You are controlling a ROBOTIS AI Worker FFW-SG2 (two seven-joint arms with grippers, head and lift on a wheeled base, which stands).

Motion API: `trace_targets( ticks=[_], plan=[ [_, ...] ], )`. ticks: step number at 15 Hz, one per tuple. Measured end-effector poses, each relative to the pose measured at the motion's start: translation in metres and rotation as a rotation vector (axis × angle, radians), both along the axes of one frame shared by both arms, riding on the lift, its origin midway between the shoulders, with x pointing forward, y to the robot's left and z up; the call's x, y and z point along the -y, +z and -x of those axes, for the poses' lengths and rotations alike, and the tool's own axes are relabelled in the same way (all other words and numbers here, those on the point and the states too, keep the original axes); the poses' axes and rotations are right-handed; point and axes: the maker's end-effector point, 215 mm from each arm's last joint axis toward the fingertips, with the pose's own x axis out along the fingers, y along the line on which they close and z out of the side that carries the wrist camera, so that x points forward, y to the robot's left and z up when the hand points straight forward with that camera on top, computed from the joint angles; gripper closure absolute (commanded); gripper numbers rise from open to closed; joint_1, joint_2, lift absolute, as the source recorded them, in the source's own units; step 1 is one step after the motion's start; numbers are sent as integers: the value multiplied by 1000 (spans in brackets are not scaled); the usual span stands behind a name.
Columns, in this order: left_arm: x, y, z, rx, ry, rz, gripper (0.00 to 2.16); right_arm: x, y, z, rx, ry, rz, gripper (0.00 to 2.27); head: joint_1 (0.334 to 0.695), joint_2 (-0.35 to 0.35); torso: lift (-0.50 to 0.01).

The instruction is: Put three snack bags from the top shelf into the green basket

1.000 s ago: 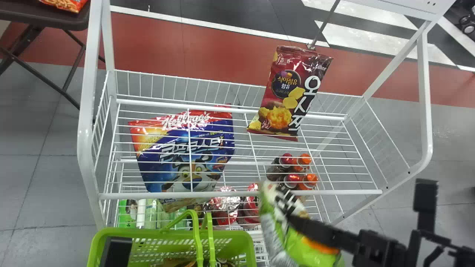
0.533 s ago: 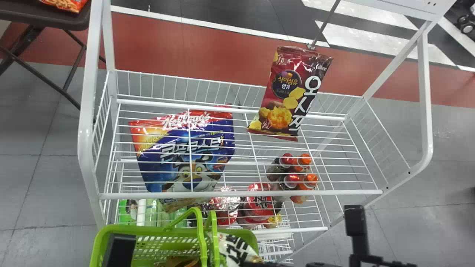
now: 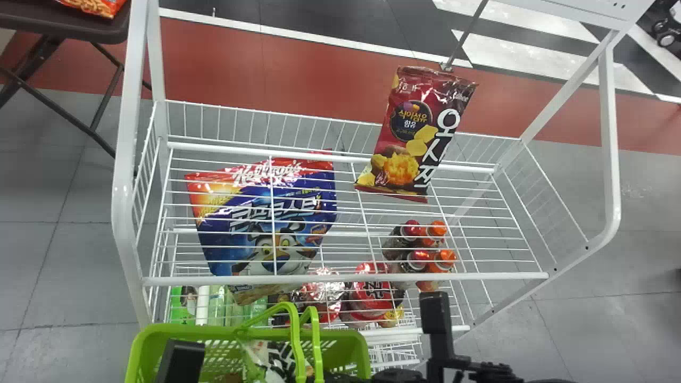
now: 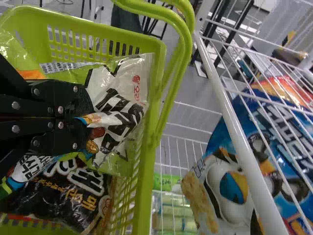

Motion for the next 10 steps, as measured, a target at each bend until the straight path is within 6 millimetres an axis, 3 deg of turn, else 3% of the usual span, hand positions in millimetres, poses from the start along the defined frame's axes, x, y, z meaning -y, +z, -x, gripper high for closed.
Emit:
trace_targets(
  ticks=[1, 2, 3, 4, 5, 7, 10],
  plan=[
    [0, 1, 1, 1, 0, 0, 2142, -4, -8, -1, -3, 7, 6, 2233, 695, -350, -50],
    [0, 1, 1, 2, -1, 1, 2142, -6, -19, 2, -22, 19, 22, 2040, 695, -350, -50],
    [0, 1, 2, 1, -1, 0, 2142, -6, -31, 6, -42, 34, 41, 1578, 695, -350, -50],
    [0, 1, 3, 0, -1, 0, 2142, -5, -38, 9, -54, 43, 55, 343, 695, -350, -50],
    [0, 1, 3, -1, -1, 0, 2142, -3, -41, 12, -60, 49, 66, -1, 695, -350, -50],
    [0, 0, 3, -4, -1, -1, 2142, 10, -31, 13, -41, 39, 94, 19, 695, -350, -50],
    [0, -2, 4, -8, -1, -2, 2142, 48, -3, 2, 26, -20, 159, 56, 695, -350, -50]
  ],
)
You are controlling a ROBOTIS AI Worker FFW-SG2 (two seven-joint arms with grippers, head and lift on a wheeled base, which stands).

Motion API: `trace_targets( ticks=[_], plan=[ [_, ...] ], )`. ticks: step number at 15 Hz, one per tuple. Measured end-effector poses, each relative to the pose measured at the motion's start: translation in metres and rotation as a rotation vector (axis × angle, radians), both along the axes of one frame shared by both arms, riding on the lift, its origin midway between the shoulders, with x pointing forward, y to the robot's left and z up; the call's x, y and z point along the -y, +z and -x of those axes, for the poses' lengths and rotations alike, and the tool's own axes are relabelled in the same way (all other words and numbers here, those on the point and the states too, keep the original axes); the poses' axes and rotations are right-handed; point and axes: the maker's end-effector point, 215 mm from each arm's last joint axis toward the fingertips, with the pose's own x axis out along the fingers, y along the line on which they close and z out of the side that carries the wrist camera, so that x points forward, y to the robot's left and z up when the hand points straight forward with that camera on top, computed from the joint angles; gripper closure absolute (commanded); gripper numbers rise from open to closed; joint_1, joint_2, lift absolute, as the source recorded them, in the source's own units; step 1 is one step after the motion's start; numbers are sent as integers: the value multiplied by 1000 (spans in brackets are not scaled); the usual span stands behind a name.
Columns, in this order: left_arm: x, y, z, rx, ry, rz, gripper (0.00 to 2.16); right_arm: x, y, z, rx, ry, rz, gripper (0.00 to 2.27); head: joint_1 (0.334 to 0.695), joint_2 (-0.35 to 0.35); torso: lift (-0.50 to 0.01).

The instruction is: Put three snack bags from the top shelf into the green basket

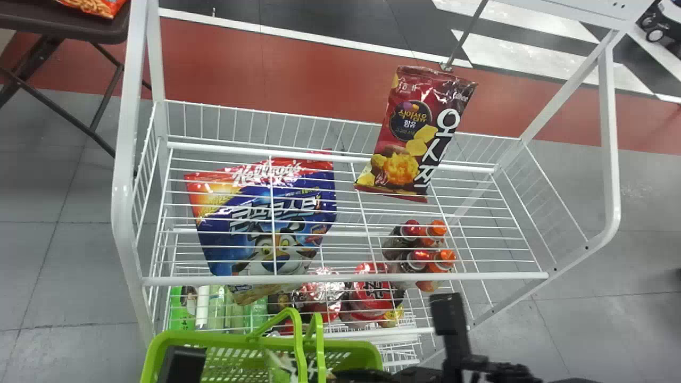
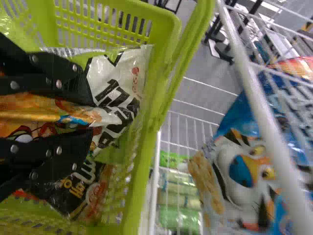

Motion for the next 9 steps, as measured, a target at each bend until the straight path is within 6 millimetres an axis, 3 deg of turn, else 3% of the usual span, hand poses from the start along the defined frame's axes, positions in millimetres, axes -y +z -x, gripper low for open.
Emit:
trace_targets(
  ticks=[2, 6, 9],
  plan=[
    [1, -1, 0, -4, 1, 0, 2142, 21, 26, -11, 58, -44, 16, 60, 695, -350, -50],
    [1, -4, 1, -10, 7, -3, 2142, 40, 76, -29, 163, -110, -49, 63, 695, -350, -50],
    [-1, -5, -1, -8, 26, -2, 2142, 67, 127, -76, 459, -211, -4, 63, 695, -350, -50]
  ],
)
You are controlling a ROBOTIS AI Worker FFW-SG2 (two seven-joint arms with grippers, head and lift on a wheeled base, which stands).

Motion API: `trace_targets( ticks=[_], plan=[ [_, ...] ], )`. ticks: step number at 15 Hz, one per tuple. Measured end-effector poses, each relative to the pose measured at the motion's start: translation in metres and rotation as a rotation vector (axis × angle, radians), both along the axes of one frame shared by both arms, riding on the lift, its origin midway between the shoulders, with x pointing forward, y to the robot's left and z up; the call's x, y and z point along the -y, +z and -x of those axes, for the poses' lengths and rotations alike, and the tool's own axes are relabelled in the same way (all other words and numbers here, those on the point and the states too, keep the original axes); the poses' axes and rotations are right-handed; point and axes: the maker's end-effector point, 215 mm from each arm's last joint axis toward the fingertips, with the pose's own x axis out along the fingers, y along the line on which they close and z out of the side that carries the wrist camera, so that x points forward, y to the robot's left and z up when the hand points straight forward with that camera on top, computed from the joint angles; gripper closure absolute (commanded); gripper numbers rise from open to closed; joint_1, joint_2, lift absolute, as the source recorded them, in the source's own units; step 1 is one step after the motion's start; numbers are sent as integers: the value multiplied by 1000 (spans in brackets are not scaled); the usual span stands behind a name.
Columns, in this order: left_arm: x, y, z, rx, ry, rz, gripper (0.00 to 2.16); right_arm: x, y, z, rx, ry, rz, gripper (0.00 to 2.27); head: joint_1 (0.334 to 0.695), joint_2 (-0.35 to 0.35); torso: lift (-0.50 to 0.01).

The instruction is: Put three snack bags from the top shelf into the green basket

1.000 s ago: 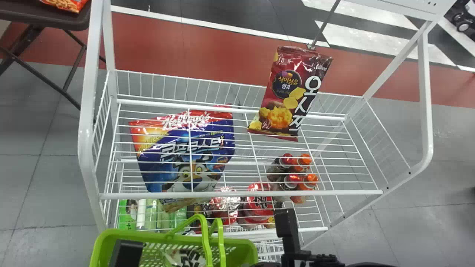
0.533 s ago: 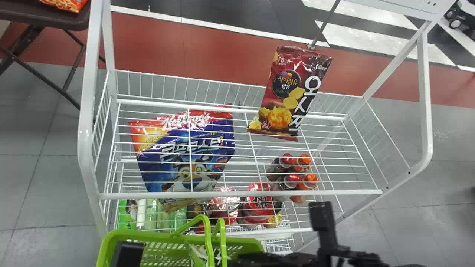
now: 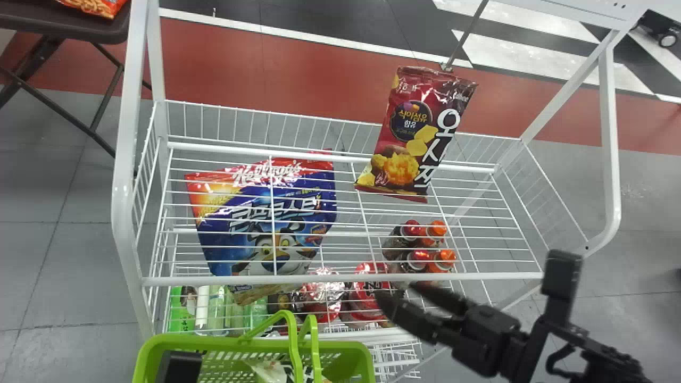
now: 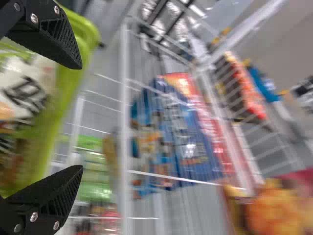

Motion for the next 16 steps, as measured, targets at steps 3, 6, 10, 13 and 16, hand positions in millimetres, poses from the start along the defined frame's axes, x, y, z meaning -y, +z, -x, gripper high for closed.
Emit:
trace_targets(
  ticks=[3, 6, 10, 13, 16],
  plan=[
    [0, -4, -2, -1, 9, -8, 2142, 15, 41, -31, 263, -114, 133, 66, 695, -350, -50],
    [1, -6, -3, -1, 14, 4, 2142, 1, 54, -39, 428, -195, 241, 70, 695, -350, -50],
    [-2, -9, -6, -1, 34, 13, 2142, 13, 52, -22, 525, -272, 300, 70, 695, -350, -50],
    [0, -12, -6, -1, 35, 10, 2142, 5, 56, -13, 550, -265, 305, 70, 695, -350, -50],
    [0, -12, -5, -2, 33, 10, 2142, 2, 55, -13, 537, -260, 299, 70, 695, -350, -50]
  ],
)
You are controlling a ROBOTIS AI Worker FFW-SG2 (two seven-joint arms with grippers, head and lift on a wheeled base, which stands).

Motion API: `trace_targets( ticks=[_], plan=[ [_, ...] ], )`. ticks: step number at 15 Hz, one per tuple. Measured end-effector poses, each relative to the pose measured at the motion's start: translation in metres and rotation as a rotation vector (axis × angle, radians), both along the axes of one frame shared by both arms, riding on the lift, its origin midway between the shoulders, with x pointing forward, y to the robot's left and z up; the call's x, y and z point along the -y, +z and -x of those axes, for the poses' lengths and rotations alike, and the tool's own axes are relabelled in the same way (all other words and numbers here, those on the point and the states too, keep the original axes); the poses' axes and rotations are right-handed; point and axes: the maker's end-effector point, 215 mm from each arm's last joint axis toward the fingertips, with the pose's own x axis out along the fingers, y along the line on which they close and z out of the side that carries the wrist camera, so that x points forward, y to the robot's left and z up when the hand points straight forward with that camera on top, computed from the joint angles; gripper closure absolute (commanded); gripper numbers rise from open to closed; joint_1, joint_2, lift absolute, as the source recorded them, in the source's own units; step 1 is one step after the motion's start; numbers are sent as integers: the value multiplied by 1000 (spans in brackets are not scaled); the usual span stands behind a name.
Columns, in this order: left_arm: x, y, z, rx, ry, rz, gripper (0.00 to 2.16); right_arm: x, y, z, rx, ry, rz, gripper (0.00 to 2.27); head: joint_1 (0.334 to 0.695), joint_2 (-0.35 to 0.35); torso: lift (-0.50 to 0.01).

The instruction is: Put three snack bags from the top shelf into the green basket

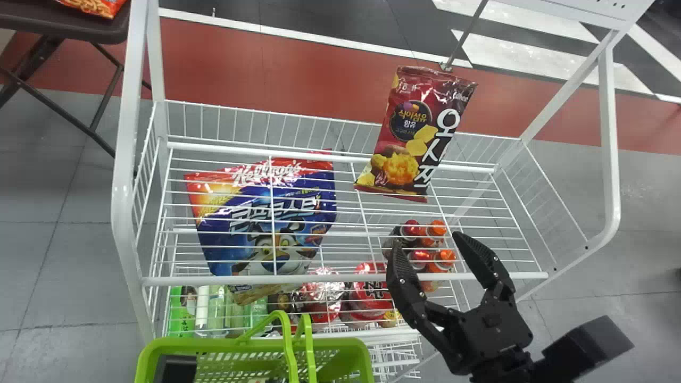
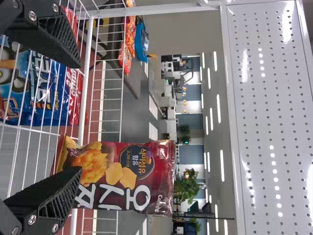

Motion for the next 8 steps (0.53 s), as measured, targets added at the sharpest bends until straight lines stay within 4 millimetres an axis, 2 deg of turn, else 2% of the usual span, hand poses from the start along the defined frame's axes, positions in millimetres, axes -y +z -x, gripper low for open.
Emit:
trace_targets(
  ticks=[8],
  plan=[
    [-1, 2, 1, 3, 3, -3, 2142, -3, 3, 0, 5, 7, -5, 70, 695, -350, -50]
  ],
)
